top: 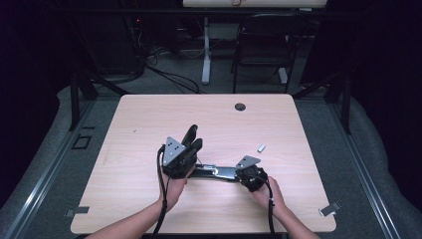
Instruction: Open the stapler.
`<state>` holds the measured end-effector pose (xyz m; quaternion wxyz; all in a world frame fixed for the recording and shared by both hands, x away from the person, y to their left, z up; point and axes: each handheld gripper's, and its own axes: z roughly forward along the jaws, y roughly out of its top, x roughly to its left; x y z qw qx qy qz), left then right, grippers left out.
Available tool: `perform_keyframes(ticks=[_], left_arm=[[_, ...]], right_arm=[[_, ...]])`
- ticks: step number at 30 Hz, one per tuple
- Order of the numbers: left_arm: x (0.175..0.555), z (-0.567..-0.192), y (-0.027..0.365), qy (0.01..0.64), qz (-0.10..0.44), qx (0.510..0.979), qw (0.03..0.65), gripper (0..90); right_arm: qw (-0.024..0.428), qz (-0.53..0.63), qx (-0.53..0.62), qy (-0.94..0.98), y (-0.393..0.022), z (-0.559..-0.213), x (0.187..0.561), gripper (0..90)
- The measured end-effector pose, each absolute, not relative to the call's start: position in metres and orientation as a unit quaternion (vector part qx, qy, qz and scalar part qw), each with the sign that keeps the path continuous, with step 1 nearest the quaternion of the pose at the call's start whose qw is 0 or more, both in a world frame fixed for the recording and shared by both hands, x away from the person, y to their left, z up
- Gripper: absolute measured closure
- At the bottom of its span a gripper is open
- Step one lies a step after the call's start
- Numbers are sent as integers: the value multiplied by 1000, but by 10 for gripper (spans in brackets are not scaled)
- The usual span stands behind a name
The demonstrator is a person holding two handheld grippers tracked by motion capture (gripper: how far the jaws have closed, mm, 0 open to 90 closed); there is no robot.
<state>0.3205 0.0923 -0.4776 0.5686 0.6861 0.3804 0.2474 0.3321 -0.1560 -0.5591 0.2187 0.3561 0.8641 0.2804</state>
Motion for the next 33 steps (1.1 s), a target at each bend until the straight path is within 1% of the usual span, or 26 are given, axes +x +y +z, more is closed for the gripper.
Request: perform_keyframes(ticks=[12, 18, 33], left_arm=[[320, -473, 114, 396, 261, 672, 568, 870], [319, -473, 117, 393, 273, 673, 564, 866], [316, -472, 126, 394, 283, 675, 556, 865]], right_arm=[[223, 277, 353, 866, -155, -559, 332, 900], [225, 275, 350, 867, -154, -559, 332, 900], [225, 275, 352, 866, -155, -559, 332, 900]])
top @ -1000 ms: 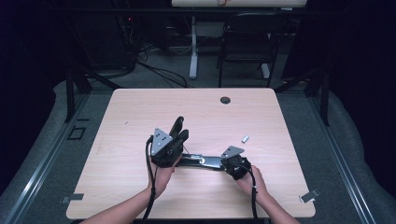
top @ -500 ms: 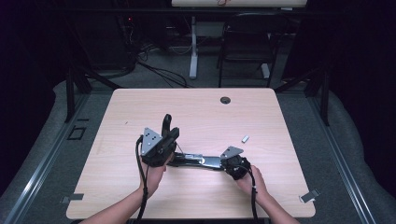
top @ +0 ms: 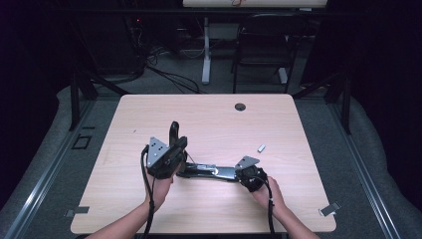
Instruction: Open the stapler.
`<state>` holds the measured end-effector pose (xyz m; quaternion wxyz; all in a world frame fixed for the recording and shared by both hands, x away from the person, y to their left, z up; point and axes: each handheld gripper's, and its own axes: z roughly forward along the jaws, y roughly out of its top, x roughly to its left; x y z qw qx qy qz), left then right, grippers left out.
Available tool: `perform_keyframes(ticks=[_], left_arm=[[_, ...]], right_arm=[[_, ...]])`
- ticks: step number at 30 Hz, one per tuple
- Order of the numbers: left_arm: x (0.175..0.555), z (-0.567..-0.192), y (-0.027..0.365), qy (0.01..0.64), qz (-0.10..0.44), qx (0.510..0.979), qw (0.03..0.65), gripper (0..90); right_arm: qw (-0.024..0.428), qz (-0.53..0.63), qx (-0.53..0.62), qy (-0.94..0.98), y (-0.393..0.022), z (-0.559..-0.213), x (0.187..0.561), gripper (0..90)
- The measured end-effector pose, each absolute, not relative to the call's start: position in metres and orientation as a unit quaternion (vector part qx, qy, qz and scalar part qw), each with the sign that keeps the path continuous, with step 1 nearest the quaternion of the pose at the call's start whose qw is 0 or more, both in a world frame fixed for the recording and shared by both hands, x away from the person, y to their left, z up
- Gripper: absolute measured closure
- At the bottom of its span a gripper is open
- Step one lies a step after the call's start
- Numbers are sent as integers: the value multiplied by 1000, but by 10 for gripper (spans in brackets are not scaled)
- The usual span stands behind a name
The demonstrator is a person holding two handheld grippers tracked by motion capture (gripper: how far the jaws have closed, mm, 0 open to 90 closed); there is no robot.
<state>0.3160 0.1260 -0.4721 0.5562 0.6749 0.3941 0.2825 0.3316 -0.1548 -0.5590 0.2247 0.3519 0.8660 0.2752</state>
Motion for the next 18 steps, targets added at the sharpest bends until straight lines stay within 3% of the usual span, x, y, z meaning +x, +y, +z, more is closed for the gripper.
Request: perform_keyframes(ticks=[18], left_arm=[[317, -472, 141, 400, 288, 674, 551, 859]], right_arm=[[226, 271, 351, 868, -154, -559, 331, 900]])
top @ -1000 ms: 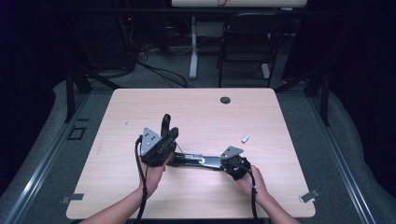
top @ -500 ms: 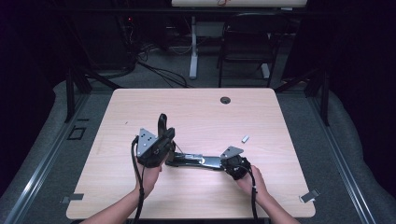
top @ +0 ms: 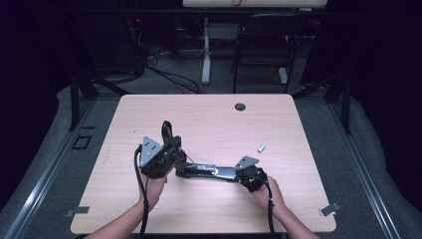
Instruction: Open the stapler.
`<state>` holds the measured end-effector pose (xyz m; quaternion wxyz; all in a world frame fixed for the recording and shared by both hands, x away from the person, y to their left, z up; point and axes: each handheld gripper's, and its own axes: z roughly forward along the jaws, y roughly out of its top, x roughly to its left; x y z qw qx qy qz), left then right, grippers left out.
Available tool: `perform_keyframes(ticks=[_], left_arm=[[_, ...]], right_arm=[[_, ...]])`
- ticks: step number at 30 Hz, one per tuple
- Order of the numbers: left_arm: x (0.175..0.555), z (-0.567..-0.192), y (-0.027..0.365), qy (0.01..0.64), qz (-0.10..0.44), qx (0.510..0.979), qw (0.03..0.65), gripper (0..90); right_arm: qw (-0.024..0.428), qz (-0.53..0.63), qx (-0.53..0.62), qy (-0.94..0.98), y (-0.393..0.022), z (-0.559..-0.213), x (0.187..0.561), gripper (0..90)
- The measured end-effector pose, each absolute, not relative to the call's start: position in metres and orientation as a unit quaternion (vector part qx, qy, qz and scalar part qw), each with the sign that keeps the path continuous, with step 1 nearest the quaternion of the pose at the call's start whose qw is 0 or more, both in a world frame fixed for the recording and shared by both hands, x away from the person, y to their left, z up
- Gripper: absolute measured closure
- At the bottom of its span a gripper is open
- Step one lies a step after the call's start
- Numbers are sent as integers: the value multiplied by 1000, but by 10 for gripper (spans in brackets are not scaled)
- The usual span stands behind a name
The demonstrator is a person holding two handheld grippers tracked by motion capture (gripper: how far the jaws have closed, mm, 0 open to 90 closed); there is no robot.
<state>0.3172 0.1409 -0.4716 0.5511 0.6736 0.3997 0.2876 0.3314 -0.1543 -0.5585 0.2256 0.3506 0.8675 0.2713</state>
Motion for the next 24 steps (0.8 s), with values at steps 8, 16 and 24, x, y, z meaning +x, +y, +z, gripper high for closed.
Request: perform_keyframes(ticks=[8, 16, 24], left_arm=[[317, -471, 147, 409, 289, 671, 547, 859], [318, -471, 148, 410, 288, 670, 547, 858], [318, -471, 149, 412, 289, 670, 545, 859]], right_arm=[[226, 272, 349, 868, -154, -559, 332, 900], [225, 271, 349, 868, -154, -558, 331, 900], [225, 271, 349, 868, -154, -558, 331, 900]])
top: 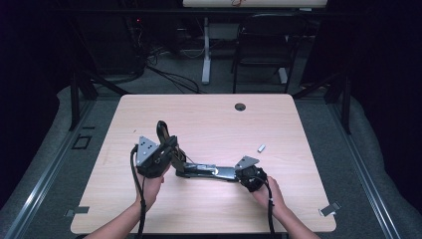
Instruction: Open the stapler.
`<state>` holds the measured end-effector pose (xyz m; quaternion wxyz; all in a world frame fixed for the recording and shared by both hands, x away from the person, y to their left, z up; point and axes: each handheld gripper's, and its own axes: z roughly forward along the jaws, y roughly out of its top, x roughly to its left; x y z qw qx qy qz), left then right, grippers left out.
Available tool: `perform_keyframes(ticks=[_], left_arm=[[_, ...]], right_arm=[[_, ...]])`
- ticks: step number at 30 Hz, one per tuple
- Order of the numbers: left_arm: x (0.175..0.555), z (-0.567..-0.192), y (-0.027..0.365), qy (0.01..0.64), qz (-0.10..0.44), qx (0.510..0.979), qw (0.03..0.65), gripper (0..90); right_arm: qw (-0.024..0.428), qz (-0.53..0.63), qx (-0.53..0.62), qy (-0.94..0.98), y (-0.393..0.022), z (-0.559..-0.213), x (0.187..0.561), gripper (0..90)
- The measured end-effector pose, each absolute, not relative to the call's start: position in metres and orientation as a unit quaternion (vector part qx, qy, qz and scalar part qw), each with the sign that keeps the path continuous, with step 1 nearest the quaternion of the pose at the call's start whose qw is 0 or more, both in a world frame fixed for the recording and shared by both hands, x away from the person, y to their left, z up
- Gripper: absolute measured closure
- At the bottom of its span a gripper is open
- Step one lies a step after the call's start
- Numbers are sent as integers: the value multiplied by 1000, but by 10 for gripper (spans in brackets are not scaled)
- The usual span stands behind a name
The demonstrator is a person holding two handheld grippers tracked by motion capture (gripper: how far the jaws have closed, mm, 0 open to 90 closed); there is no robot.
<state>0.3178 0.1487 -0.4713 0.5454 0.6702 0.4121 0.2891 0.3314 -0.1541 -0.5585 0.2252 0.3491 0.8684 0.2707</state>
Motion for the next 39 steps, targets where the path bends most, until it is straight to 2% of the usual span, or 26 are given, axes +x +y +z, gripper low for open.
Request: perform_keyframes(ticks=[35, 37, 39], left_arm=[[316, -474, 161, 430, 289, 669, 532, 853], [317, -476, 165, 440, 286, 670, 525, 834], [323, -481, 175, 469, 261, 664, 520, 830]], right_arm=[[225, 271, 347, 869, -154, -558, 332, 900], [225, 270, 348, 869, -154, -558, 332, 900], [226, 270, 347, 869, -154, -559, 332, 900]])
